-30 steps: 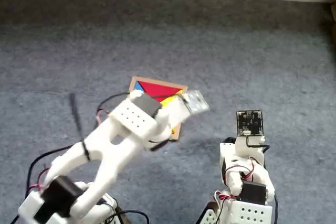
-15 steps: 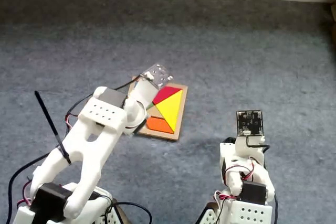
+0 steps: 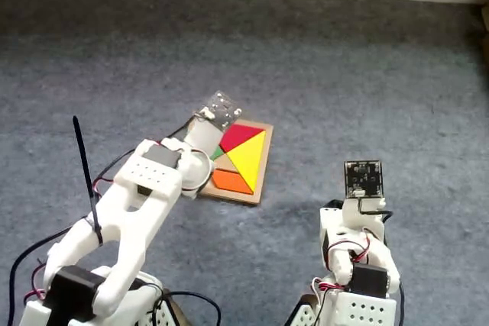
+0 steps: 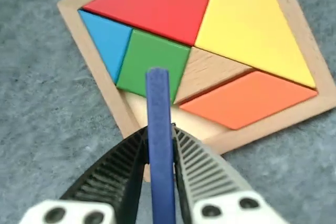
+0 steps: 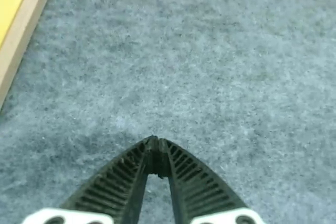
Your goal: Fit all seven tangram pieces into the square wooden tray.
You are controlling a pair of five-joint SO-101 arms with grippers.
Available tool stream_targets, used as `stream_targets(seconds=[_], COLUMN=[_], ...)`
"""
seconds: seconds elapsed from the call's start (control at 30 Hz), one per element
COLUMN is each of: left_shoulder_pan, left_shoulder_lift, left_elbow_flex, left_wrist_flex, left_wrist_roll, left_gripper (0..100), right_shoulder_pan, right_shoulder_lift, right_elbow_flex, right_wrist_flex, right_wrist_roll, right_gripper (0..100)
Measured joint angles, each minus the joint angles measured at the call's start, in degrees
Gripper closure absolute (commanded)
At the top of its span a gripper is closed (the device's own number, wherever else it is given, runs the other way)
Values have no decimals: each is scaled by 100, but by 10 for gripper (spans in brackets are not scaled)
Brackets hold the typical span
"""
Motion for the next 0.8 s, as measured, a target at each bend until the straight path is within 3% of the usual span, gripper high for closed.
stream_targets(seconds=[0.13,0.8], left_shoulder_pan=[-290,-352], left_shoulder_lift=[0,-123], left_elbow_flex=[123,220], left_wrist_flex=[-211,-211], left_wrist_roll=[0,26], left_gripper=[848,842], right_shoulder_pan=[0,0], right_shoulder_lift=[0,0], right_elbow_flex=[0,0], right_wrist_flex=[0,0], right_wrist_roll=[0,0], right_gripper=[989,989])
